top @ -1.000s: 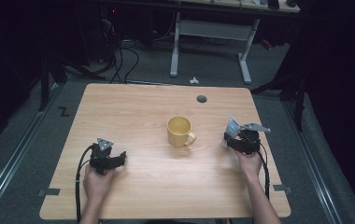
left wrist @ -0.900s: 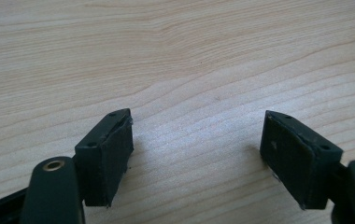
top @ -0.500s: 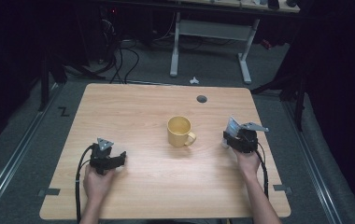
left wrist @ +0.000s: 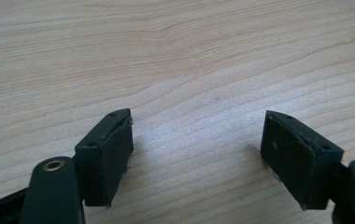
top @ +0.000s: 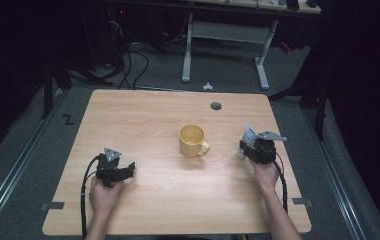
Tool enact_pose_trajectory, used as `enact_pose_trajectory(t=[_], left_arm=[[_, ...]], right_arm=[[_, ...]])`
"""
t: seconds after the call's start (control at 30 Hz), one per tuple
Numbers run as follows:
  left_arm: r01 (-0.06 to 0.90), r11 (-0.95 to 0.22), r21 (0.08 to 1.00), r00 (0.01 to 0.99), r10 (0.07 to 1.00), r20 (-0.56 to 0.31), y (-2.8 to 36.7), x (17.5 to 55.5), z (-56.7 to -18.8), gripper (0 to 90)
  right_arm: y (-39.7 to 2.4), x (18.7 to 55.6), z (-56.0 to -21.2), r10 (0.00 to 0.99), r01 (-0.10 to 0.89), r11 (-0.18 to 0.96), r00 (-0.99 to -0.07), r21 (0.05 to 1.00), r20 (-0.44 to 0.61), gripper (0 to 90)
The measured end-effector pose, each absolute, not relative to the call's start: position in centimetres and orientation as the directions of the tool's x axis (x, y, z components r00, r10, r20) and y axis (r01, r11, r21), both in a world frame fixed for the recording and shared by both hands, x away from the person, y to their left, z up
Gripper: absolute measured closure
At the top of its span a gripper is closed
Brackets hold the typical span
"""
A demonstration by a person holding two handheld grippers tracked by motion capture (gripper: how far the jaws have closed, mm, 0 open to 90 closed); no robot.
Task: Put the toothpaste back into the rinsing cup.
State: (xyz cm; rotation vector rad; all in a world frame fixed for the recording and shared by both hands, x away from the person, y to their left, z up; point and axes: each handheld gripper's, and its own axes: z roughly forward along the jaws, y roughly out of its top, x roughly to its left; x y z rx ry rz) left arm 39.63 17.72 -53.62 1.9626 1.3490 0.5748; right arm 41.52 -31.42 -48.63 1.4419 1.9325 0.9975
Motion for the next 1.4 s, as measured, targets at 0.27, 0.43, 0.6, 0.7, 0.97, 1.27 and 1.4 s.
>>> enact_pose_trajectory(t=[0.27, 0.43, 0.6, 0.7, 0.97, 1.27, 1.4], left_arm=[[0.631, -0.23, 0.74, 0.366, 0.93, -0.023, 17.7, 39.6, -53.6, 25.7], [0.631, -0.231, 0.74, 0.366, 0.93, -0.022, 17.7, 39.6, -53.6, 25.7], [0.631, -0.231, 0.74, 0.365, 0.931, -0.021, 17.7, 39.6, -53.6, 25.8], [0.631, -0.23, 0.74, 0.366, 0.93, -0.023, 17.7, 39.6, -53.6, 25.7], [0.631, -0.233, 0.74, 0.367, 0.93, -0.02, 17.7, 39.6, -53.6, 25.6], [0.631, -0.234, 0.739, 0.367, 0.93, -0.02, 17.7, 39.6, -53.6, 25.6], [0.632, -0.23, 0.74, 0.367, 0.93, -0.024, 17.8, 39.6, -53.6, 25.6]], right_arm=[[-31.8, 41.5, -48.5, 0.956, 0.56, 0.135, -0.29, 0.817, 0.04, 63.9], [-32.0, 41.2, -47.8, 0.953, 0.544, 0.135, -0.3, 0.828, 0.042, 64.1], [-32.0, 40.9, -47.6, 0.947, 0.545, 0.14, -0.318, 0.827, 0.049, 64.1], [-31.9, 40.8, -47.5, 0.943, 0.542, 0.156, -0.332, 0.826, 0.04, 64.0], [-31.4, 40.6, -47.0, 0.928, 0.542, 0.173, -0.369, 0.822, 0.048, 63.9], [-30.5, 40.3, -45.7, 0.905, 0.519, 0.191, -0.423, 0.833, 0.056, 63.9], [-29.8, 40.4, -45.2, 0.897, 0.517, 0.214, -0.441, 0.829, 0.043, 64.0]])
